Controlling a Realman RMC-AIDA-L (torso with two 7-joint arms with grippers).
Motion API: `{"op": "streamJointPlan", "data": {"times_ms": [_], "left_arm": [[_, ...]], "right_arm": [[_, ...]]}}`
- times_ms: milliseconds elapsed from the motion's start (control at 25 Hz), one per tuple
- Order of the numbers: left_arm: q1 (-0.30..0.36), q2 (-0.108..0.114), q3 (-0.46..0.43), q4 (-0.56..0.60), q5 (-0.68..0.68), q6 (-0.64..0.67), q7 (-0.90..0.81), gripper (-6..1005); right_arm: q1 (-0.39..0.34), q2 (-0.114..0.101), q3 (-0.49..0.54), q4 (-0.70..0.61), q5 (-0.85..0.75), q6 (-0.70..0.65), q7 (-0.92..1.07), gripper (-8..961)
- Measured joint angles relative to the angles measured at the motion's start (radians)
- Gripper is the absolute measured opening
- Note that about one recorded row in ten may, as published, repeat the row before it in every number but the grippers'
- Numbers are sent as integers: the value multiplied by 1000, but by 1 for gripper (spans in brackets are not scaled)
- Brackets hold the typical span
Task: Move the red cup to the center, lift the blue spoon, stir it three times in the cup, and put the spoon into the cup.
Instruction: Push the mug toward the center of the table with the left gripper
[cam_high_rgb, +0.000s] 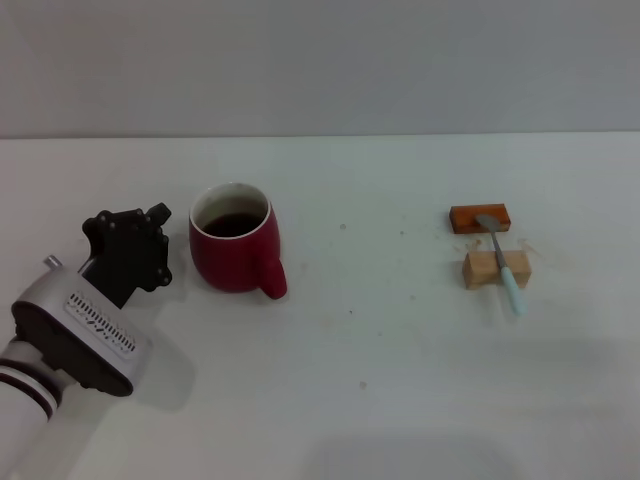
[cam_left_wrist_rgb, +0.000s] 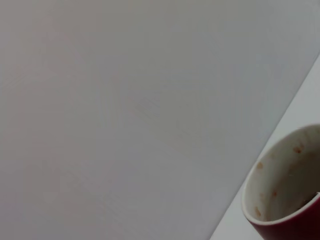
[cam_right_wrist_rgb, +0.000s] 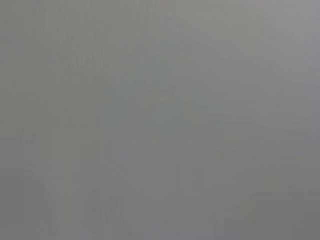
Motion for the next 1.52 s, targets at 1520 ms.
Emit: {"op": "streamJointPlan", "data": {"times_ms": [1520], "left_arm": [[-47,-4,13,1,6,-62,0,35]], "right_arm": [[-1,-1,0,-2,0,0,0,738]]}}
